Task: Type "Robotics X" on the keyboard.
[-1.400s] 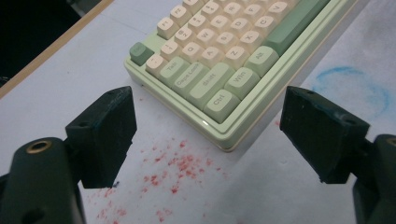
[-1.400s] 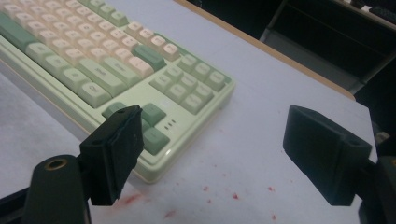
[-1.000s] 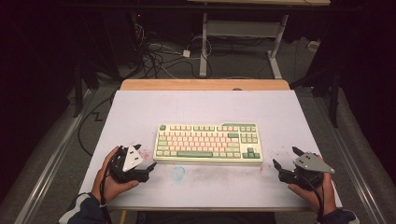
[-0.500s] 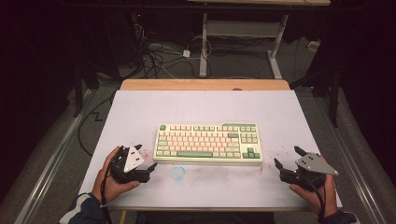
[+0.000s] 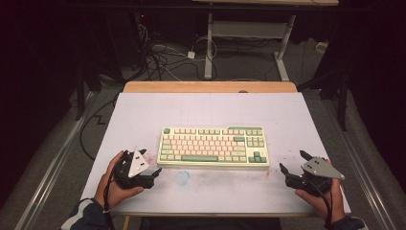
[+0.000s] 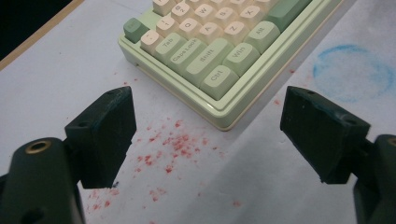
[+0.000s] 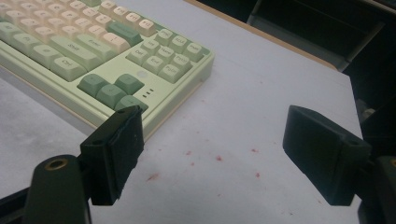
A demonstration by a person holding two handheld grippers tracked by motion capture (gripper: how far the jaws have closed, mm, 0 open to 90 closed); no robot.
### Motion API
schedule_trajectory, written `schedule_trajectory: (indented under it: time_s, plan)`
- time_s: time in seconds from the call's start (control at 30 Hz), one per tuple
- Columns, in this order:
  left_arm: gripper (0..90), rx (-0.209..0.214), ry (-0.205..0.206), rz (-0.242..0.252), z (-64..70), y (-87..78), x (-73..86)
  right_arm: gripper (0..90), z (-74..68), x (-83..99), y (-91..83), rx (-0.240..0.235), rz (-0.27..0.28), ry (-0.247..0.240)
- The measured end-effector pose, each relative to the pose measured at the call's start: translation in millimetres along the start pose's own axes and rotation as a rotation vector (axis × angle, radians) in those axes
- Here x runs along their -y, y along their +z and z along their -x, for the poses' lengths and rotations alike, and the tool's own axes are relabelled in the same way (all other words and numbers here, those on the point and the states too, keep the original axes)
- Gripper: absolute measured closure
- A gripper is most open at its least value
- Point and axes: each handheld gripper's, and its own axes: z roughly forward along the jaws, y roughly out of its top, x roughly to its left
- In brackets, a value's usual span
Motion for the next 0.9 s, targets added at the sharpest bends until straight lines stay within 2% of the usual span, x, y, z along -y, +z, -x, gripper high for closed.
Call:
schedule_trajectory:
  time_s: [0.9]
  plan:
    - [17.4,0.002,-0.006,-0.018,-1.3,4.0,0.8,20.8,0.5,1.9,2.6,-0.005,-0.015,-0.002]
